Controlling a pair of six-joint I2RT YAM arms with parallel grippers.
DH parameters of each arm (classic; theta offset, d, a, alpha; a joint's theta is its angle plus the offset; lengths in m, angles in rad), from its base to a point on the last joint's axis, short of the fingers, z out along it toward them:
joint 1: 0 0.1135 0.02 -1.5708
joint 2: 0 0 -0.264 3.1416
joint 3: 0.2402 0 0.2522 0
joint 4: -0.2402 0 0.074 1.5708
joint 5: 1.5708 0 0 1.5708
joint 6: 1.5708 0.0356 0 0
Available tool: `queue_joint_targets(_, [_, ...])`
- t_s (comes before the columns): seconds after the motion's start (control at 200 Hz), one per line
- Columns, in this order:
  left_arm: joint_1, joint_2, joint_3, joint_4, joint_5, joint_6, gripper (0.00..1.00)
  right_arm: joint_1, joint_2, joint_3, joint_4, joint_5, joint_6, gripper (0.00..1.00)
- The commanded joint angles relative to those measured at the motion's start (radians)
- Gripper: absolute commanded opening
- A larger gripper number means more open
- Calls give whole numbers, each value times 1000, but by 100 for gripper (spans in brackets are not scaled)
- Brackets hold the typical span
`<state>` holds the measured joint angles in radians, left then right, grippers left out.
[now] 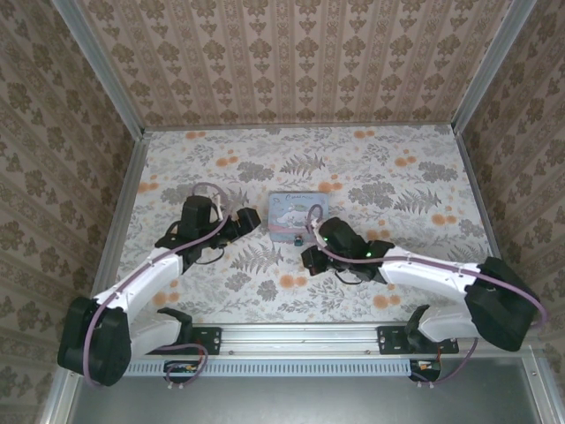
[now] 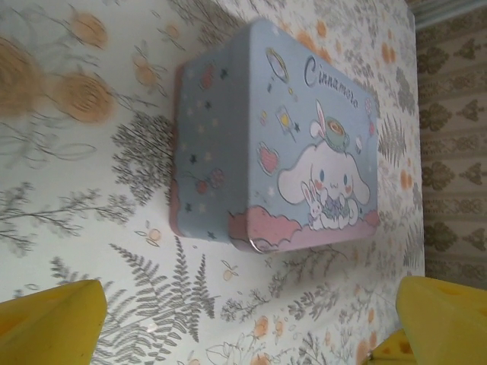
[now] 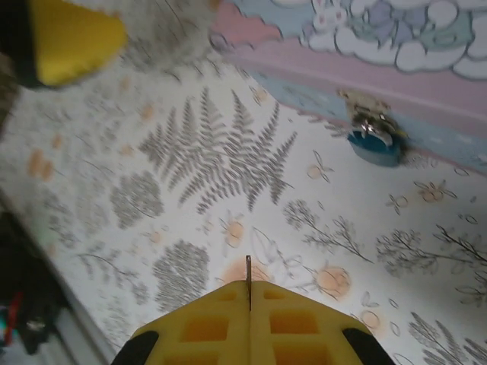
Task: Unlock the padlock with the key
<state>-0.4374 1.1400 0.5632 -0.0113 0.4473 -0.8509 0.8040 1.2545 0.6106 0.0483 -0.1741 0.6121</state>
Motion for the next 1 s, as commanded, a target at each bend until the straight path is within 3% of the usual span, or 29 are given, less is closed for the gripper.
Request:
queue_joint_targets(0.0, [-45,29,40,43,31,-27,100,-11,-10,-18,118,-58,99,0])
queue_joint_targets(0.575, [-54,35,11,28,19,-9,100,80,236,42,-213,8,-45,0])
queue_joint_targets(0.635, [-54,37,10,30,18,-9,100,86,241,57,-217,9,-48,28])
queue_joint_targets(0.715, [-54,38,10,29,16,-10,100,92,227,70,-216,14,-43,45])
queue_joint_targets(0.995, [-58,52,9,34,7,-9,100,104,183,98,-264,60,-37,48])
